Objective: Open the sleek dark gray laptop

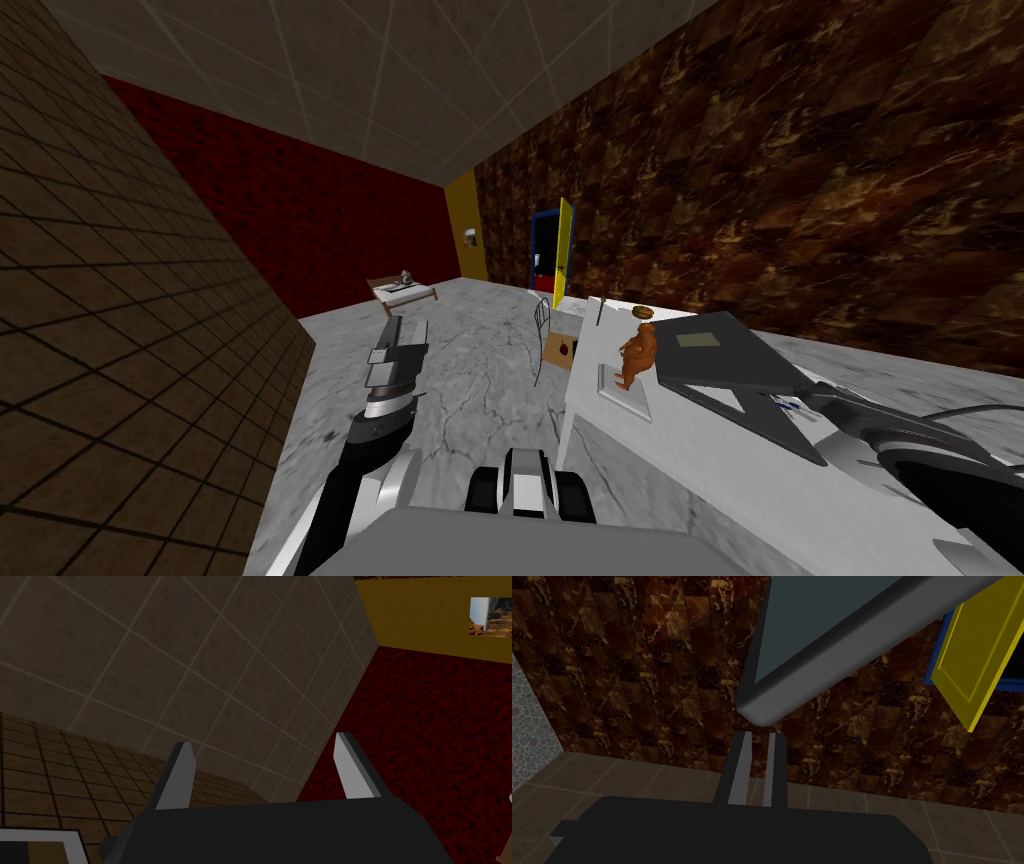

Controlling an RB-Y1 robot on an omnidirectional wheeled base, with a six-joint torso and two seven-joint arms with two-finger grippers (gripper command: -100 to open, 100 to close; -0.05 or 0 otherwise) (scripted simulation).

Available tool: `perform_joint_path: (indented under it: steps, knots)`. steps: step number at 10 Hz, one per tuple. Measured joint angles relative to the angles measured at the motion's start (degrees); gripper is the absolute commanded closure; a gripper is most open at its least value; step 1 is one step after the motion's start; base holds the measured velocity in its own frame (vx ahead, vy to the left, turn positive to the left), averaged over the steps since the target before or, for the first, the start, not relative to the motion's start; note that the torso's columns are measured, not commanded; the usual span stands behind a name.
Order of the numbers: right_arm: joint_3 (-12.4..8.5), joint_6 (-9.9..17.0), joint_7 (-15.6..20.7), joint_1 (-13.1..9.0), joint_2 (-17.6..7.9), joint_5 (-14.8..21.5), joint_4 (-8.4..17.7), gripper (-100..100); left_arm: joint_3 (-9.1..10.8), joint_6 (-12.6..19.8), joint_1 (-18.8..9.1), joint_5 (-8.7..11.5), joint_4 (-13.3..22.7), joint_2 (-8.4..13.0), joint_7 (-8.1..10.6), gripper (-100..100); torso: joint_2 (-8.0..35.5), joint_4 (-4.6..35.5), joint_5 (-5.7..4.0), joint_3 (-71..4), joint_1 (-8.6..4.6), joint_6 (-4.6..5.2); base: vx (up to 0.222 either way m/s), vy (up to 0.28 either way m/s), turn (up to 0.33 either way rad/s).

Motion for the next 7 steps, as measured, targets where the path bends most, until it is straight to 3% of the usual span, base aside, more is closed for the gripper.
perform_joint_path:
  steps: [3,4,7]
  knots:
    - [0.6,-3.22,-0.97,-3.16,3.38,-0.86,3.16,100,0.0,0.0,0.0,0.0,0.0,0.0,0.0,0,0.33,0.14,0.11,0.19,-0.02,0.19,-0.027,-0.065,-0.042]
    - [0.71,-4.96,-1.17,-4.75,4.65,-1.05,5.18,-100,0.0,0.0,0.0,0.0,0.0,0.0,0.0,0,0.41,0.17,0.13,0.23,-0.05,0.28,0.0,-0.001,-0.178]
    - [4.0,-7.98,-2.4,-9.1,1.9,-0.56,10.12,-100,-0.01,0.0,0.01,0.0,-0.01,-0.02,0.0,0,0.38,0.16,0.24,0.2,0.26,0.33,0.021,0.077,-0.135]
